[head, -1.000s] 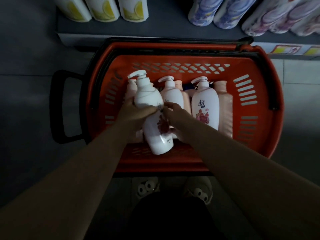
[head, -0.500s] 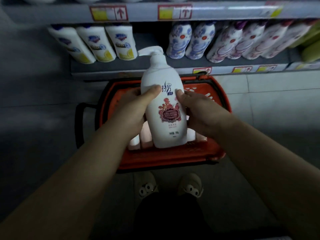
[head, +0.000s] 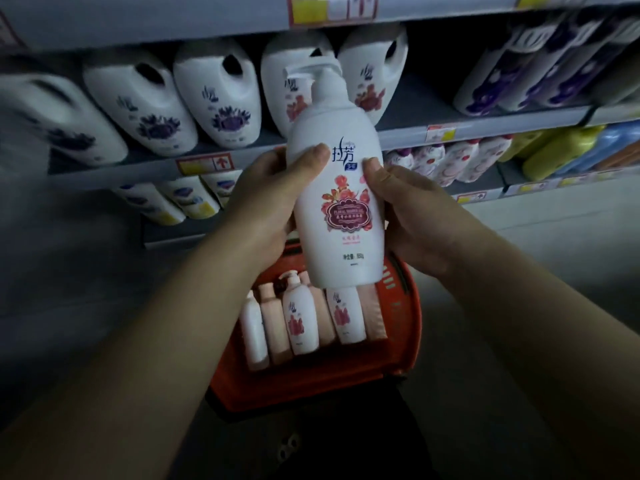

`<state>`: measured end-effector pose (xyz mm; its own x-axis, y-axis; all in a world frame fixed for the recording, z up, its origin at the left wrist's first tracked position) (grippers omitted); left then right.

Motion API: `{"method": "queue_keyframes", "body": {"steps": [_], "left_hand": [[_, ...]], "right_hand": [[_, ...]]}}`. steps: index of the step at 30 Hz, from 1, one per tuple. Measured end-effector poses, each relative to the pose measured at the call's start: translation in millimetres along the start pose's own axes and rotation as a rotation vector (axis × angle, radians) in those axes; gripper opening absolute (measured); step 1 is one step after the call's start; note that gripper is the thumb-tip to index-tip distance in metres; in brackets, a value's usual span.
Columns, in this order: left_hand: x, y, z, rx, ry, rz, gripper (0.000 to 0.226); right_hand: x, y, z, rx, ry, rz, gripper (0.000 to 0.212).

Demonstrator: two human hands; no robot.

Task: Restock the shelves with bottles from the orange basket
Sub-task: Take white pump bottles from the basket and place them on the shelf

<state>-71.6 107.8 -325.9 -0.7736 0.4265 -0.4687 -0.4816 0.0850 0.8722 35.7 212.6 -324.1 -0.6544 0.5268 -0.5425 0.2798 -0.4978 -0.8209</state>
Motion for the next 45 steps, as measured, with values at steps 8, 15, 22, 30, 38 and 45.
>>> {"method": "queue_keyframes", "body": {"steps": [8,15,22,30,38,45], "left_hand": [[18,83,59,0.036,0.035,0.254,0.015],[47,149,111,0.000,0.099,0.456,0.020],[68,191,141,-0.035,0.223,0.623,0.044],[96,213,151,0.093,0.331,0.804,0.052],[122,189,143,0.068,0.294,0.737,0.053],[129,185,140,0.078,0.174,0.724,0.067]], "right_hand": [[26,-106,-19,-0.253,0.049,-0.349,0.032],[64,-193,-30,-0.335,-0.022,-0.555,0.036],[98,-257,-28,-0.361,0.011,-0.730,0.050],[131,-282,-11,-0.296,0.087,-0.858,0.063],[159,-265,-3,-0.302,0.113,-0.826,0.062],[173,-257,0,-0.288,0.129,-0.860,0.062]]}}
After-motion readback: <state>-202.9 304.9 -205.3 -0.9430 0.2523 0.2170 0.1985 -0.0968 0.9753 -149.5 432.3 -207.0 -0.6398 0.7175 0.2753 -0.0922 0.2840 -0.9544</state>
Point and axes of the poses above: each hand's wrist, its own x-axis towards the middle knuckle, its own z-axis out of the palm, y = z × x, the point moved 4 cm from there along x, towards the middle knuckle, and after that the axes turned 11 degrees about y, right-handed, at the moved point
